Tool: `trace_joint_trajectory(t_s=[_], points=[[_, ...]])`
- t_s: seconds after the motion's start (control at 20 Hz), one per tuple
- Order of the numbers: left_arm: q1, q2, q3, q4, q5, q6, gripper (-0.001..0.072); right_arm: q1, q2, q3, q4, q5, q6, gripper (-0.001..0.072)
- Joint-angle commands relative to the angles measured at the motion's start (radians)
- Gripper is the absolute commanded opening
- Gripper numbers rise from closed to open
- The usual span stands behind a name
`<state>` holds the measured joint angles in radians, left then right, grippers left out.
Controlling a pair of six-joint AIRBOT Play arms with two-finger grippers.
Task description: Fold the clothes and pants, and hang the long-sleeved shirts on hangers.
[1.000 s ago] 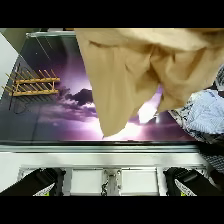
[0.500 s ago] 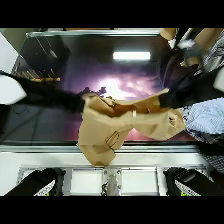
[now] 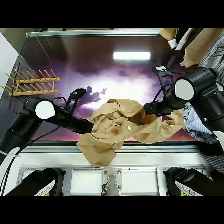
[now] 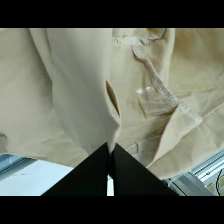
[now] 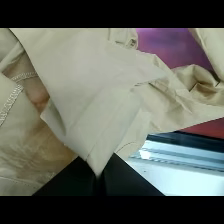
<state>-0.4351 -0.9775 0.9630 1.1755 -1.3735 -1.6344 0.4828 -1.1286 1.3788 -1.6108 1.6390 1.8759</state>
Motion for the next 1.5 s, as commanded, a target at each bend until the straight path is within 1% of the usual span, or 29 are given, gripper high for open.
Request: trace_joint_trajectory(t_s=[0.0, 0.05, 0.1, 0.25, 0.4, 0.45, 0.6, 0.7, 0.9, 1.0, 1.1, 1.45], points=[[-0.014, 0.036, -0.028, -0.024, 0.042, 0.016, 0.0226, 0.009, -0.003, -0.012, 0.000, -0.012, 0.014, 0.0011], [-0.010, 0.049, -0.028, -0.024, 0.055, 0.016, 0.0567, 0.009, -0.003, -0.012, 0.000, -0.012, 0.014, 0.0012], [0.001, 0.063, -0.023, -0.023, 0.064, 0.016, 0.0700, 0.009, -0.003, -0.012, 0.000, -0.012, 0.013, 0.0012], [0.116, 0.076, 0.071, -0.016, 0.056, 0.023, 0.0700, 0.009, -0.003, -0.012, 0.000, -0.012, 0.014, 0.0012], [0.311, 0.076, 0.171, -0.008, 0.076, 0.098, 0.0700, 0.009, -0.003, -0.012, 0.000, -0.012, 0.014, 0.0013], [0.377, 0.072, 0.190, 0.027, 0.094, 0.108, 0.0699, 0.009, -0.003, -0.012, 0.000, -0.012, 0.014, 0.0013], [0.549, 0.010, 0.248, 0.245, 0.117, 0.113, 0.0690, 0.009, -0.003, -0.012, 0.000, -0.012, 0.014, 0.0012], [0.649, -0.066, 0.274, 0.381, 0.155, 0.113, 0.0691, 0.009, -0.003, -0.012, 0.000, -0.012, 0.014, 0.0013], [0.795, -0.244, 0.332, 0.562, 0.264, 0.112, 0.0691, 0.009, -0.003, -0.012, 0.000, -0.012, 0.013, 0.0013], [0.854, -0.339, 0.369, 0.587, 0.353, 0.113, 0.0691, 0.009, -0.003, -0.012, 0.000, -0.012, 0.014, 0.0012], [0.903, -0.435, 0.419, 0.587, 0.407, 0.113, 0.0691, 0.009, -0.003, -0.012, 0.000, -0.012, 0.014, 0.0012], [1.019, -0.743, 0.587, 0.588, 0.518, 0.128, 0.0691, 0.009, -0.003, -0.012, 0.000, -0.012, 0.014, 0.0013]])
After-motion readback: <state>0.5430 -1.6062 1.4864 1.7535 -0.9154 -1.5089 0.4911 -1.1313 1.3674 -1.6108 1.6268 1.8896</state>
